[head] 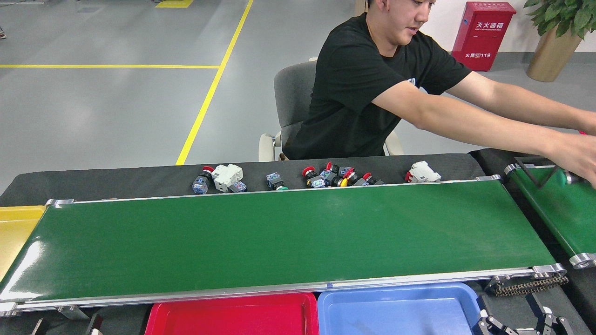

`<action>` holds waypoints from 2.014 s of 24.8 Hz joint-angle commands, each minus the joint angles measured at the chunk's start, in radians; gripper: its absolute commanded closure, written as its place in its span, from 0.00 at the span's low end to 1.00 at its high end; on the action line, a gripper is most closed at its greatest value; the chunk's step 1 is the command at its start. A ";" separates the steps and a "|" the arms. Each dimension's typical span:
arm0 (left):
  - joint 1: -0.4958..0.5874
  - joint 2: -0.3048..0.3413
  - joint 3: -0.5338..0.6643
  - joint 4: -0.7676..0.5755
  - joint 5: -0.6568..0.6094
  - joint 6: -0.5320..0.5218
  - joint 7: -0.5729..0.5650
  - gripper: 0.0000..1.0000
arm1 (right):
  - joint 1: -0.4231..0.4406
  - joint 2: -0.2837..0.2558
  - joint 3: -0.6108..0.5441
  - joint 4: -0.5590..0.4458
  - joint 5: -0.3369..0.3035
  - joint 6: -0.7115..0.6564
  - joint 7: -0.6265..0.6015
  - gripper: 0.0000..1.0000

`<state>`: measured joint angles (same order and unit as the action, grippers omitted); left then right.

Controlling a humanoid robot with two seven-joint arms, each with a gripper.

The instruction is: Pick switch part from conveyor to tray

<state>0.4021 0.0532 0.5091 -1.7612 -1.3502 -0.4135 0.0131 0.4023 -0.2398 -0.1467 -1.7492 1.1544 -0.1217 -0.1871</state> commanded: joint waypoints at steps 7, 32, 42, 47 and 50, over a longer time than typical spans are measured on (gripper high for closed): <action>0.003 0.005 0.002 -0.011 0.003 -0.028 0.007 0.00 | 0.004 0.000 -0.010 -0.010 -0.001 0.002 -0.005 0.00; -0.013 0.033 -0.004 -0.007 0.002 -0.033 0.008 0.00 | -0.094 0.023 -0.040 0.051 -0.001 0.011 0.126 0.00; -0.049 0.034 -0.006 -0.006 -0.001 -0.031 0.005 0.00 | -0.296 0.014 -0.067 0.243 0.007 0.011 0.210 0.00; -0.077 0.036 -0.007 -0.001 -0.004 -0.031 -0.001 0.00 | -0.344 0.020 -0.060 0.269 0.011 0.013 0.238 0.00; -0.077 0.034 -0.009 -0.001 -0.006 -0.031 -0.002 0.00 | -0.352 0.028 -0.053 0.269 0.013 0.013 0.250 0.00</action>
<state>0.3308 0.0778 0.4991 -1.7541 -1.3533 -0.4494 0.0095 0.0662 -0.2120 -0.1986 -1.4707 1.1659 -0.1097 0.0555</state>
